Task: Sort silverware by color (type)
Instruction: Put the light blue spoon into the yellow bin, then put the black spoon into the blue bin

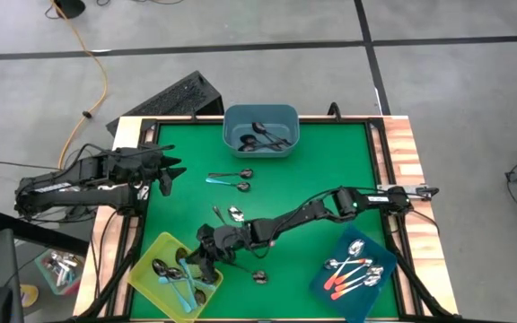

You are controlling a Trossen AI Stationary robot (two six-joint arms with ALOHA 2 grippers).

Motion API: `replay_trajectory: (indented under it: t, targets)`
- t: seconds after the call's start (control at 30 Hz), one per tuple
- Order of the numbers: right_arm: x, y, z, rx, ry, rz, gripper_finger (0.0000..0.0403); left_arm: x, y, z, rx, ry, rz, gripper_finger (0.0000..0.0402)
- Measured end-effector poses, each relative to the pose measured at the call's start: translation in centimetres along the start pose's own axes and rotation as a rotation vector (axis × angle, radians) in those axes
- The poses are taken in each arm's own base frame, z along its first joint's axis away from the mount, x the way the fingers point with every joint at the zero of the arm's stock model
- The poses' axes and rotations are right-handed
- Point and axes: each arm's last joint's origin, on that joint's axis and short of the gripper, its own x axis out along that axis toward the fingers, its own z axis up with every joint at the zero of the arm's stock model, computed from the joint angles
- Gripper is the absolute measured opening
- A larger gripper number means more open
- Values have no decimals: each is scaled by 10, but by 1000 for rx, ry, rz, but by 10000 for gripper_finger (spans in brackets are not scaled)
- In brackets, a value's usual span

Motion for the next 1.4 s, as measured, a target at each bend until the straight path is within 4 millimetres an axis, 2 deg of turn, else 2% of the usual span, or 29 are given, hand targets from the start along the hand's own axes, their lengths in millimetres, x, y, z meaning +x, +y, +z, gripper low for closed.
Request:
replay_trajectory:
  t: [0.27, 0.43, 0.53, 0.67, 0.77, 0.87, 1.07, 1.13, 1.2, 1.27, 1.4]
  targets:
    - [-4, 2, 49, -42, 15, 126, 62, 0, 0, 0, 0, 0, 0, 170]
    - [-18, 0, 98, -46, 209, 324, 62, 0, 0, 0, -5, 0, -1, 170]
    - [-33, -6, 124, 65, 370, 338, 59, 0, 0, 0, -5, -1, 1, 170]
    - [-57, -19, 138, 153, 488, 266, 54, 0, 0, 0, -5, -1, 2, 170]
    - [-87, -8, 159, 90, 518, 211, 49, 0, 0, 0, -5, -1, 2, 170]
    - [-123, 8, 181, -16, 504, 82, 44, 0, 0, 0, -5, -2, 3, 170]
    - [-177, 17, 189, -203, 579, -341, 34, 0, 1, 1, -5, -15, 32, 170]
    - [-194, 25, 192, -276, 604, -432, 30, 0, 1, 1, -2, -20, 47, 170]
    - [-213, 33, 190, -324, 686, -500, 26, 0, 1, 1, -2, -22, 52, 170]
    - [-223, 40, 187, -371, 747, -524, 23, 0, 1, 1, -2, -23, 52, 170]
    - [-233, 49, 176, -408, 862, -549, 15, 0, 2, 1, -8, -29, 63, 170]
